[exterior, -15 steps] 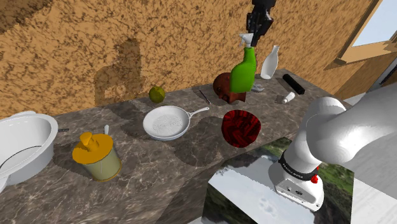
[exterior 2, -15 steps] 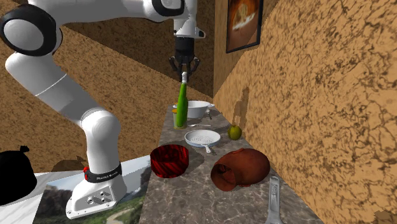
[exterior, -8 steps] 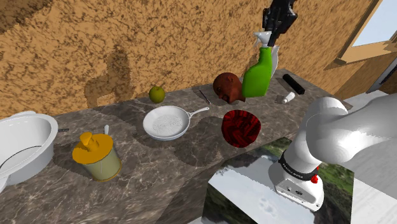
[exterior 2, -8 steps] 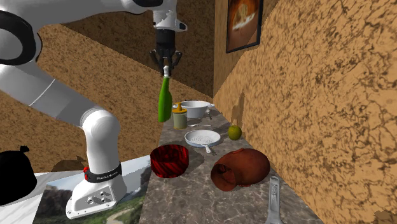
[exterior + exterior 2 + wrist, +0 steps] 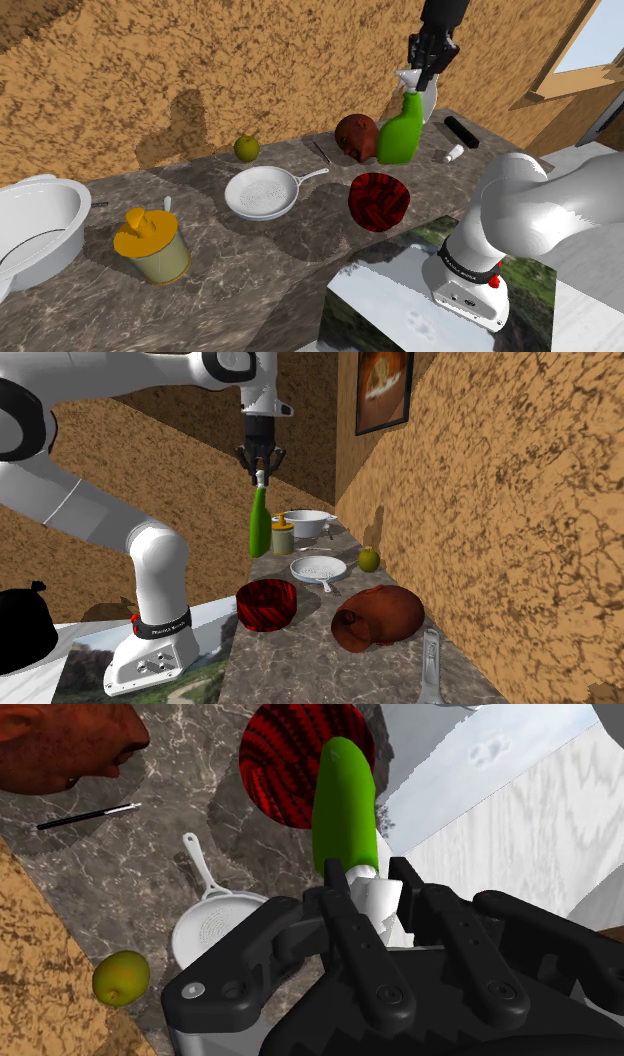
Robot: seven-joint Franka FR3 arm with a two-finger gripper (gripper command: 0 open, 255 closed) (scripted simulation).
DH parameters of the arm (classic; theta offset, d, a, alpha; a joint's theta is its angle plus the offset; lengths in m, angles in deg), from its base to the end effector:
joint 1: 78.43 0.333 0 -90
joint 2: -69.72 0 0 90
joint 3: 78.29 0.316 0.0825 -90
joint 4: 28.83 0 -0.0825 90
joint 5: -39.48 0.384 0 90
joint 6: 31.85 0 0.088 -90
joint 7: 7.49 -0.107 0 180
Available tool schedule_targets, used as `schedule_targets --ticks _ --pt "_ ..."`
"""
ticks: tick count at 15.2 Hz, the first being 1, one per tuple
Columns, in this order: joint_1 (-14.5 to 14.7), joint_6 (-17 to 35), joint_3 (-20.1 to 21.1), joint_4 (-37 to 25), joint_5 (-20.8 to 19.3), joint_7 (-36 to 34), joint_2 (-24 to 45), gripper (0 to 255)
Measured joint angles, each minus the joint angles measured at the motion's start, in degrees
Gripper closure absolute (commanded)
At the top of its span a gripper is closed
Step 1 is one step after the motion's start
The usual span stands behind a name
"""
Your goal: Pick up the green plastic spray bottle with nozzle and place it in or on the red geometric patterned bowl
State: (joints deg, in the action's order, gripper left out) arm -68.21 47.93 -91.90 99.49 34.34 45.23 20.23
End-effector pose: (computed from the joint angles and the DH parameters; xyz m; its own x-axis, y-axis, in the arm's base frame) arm 0.2696 -0.0609 0.6405 0.6008 0.7961 0.0730 0.7994 -0.5982 -0.0552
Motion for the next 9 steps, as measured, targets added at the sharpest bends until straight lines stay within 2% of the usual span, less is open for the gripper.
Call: schedule_targets --ticks 9 --pt "-0.7 5.7 -0.8 8.7 -1.0 0.3 -3.0 255"
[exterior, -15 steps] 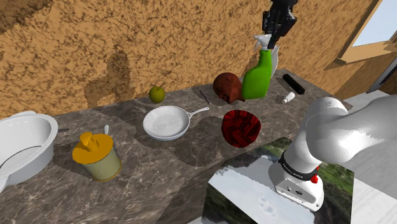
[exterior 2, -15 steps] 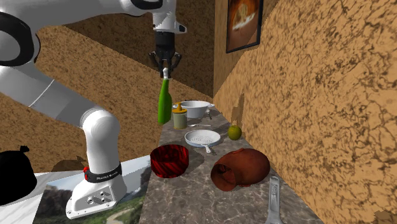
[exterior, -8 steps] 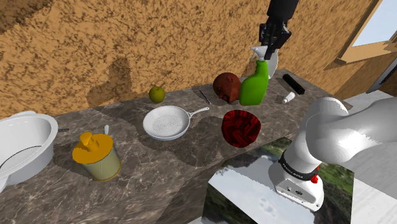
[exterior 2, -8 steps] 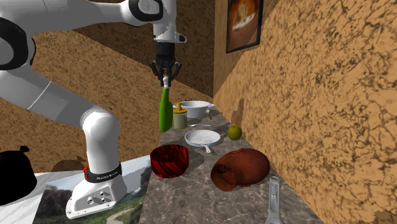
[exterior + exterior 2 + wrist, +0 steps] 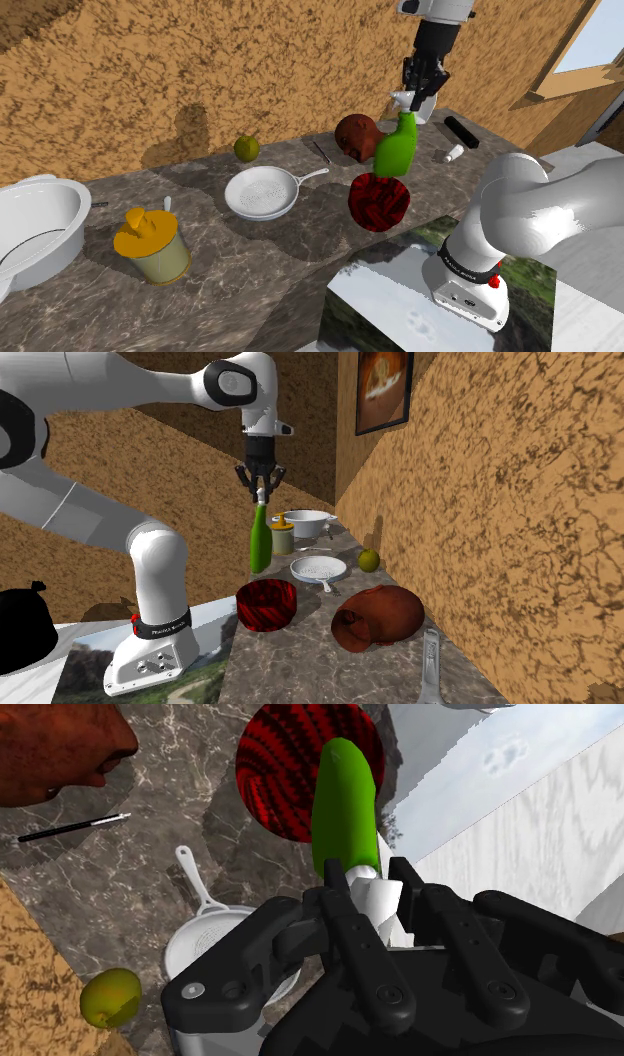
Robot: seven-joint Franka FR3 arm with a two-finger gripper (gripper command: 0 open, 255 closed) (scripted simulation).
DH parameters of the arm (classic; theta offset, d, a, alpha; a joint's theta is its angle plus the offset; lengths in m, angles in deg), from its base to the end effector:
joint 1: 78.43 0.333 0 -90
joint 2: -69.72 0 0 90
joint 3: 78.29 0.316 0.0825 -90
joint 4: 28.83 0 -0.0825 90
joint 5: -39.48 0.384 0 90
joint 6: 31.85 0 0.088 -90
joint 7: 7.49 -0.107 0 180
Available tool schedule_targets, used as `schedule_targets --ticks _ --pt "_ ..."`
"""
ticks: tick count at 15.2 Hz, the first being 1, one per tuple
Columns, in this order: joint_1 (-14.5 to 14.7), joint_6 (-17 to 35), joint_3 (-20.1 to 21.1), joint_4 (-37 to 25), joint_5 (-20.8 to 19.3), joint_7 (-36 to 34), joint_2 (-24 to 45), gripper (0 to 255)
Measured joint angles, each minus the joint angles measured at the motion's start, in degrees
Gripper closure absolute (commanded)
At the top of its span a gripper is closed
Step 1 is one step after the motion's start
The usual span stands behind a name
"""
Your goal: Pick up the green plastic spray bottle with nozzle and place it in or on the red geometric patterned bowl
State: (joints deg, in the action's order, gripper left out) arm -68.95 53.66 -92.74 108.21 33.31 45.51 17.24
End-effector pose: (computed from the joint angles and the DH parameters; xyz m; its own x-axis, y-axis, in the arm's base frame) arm 0.2686 -0.0623 0.5927 0.6008 0.7960 0.0731 0.7994 -0.5983 -0.0554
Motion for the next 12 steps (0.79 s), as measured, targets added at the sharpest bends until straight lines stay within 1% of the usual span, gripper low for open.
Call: schedule_targets --ticks 12 --pt "-1.0 8.0 -1.3 10.5 -1.5 0.3 -2.5 255"
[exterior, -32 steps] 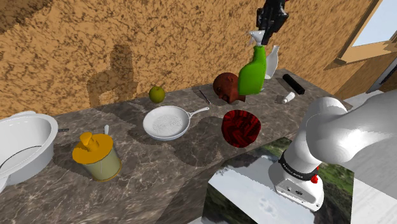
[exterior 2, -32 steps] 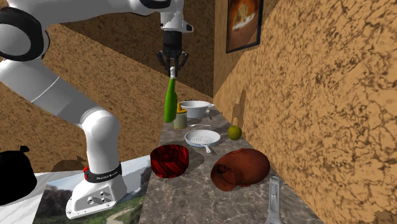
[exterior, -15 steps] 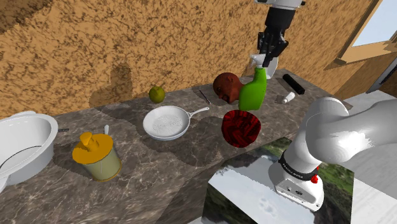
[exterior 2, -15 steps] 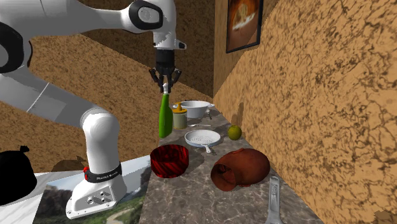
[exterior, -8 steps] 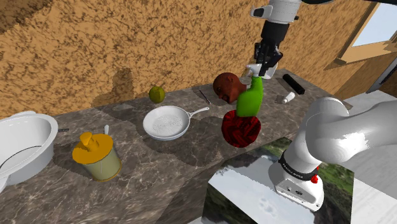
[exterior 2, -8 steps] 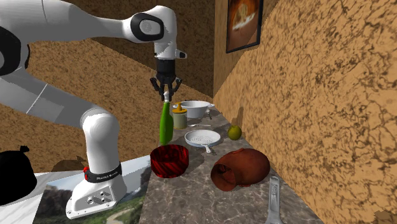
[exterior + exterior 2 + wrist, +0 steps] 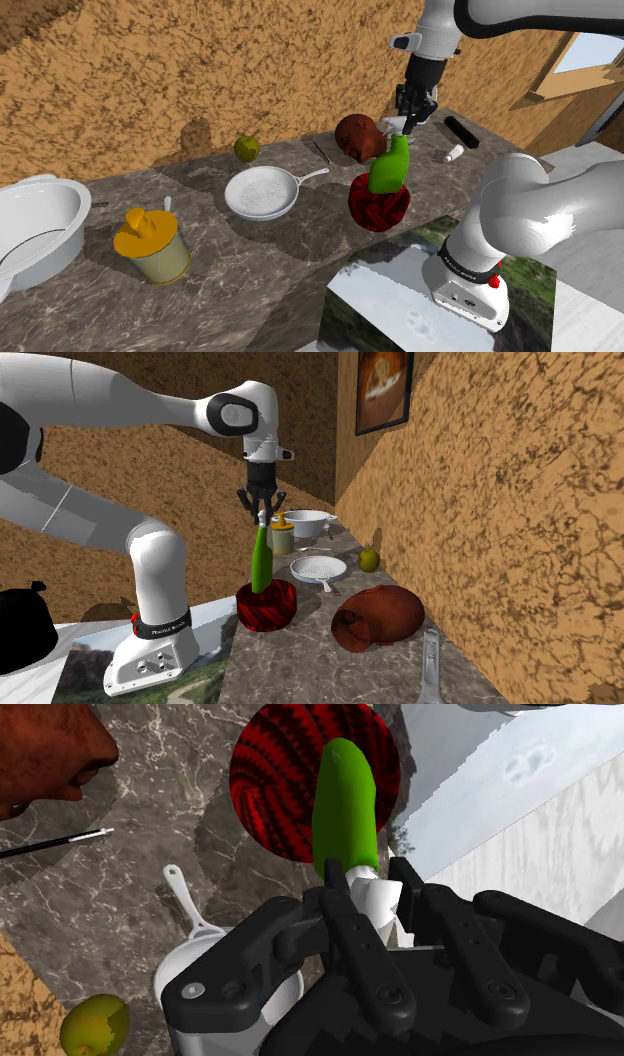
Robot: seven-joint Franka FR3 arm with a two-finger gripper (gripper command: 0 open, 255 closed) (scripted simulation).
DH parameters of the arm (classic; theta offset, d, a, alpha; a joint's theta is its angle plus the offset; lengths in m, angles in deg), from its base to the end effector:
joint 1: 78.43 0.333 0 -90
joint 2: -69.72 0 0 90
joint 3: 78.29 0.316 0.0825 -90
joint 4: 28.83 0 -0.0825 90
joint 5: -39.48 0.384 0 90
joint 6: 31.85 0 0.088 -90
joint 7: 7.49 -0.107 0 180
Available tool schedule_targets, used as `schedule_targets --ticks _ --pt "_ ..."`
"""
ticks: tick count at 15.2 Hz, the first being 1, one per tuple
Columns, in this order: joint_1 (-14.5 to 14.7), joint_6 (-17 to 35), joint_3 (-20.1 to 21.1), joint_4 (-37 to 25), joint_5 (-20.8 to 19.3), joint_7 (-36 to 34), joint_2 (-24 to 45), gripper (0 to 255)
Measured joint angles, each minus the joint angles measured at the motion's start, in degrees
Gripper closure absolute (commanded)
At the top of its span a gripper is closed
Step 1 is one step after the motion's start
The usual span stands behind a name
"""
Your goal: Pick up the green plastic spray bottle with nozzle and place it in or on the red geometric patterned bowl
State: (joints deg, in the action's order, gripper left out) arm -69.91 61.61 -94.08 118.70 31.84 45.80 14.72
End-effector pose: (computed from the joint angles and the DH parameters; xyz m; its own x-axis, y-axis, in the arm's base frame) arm 0.2685 -0.0621 0.5296 0.6008 0.7961 0.0730 0.7994 -0.5982 -0.0553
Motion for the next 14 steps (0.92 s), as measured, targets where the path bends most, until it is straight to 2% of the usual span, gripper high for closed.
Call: schedule_targets --ticks 7,8,14 --pt "-0.1 1.2 -0.2 1.2 -0.2 0.0 -0.1 255" --pt "-0.1 1.2 -0.2 1.2 -0.2 0.0 -0.1 0" --pt "-0.1 1.2 -0.2 1.2 -0.2 0.0 -0.1 0"
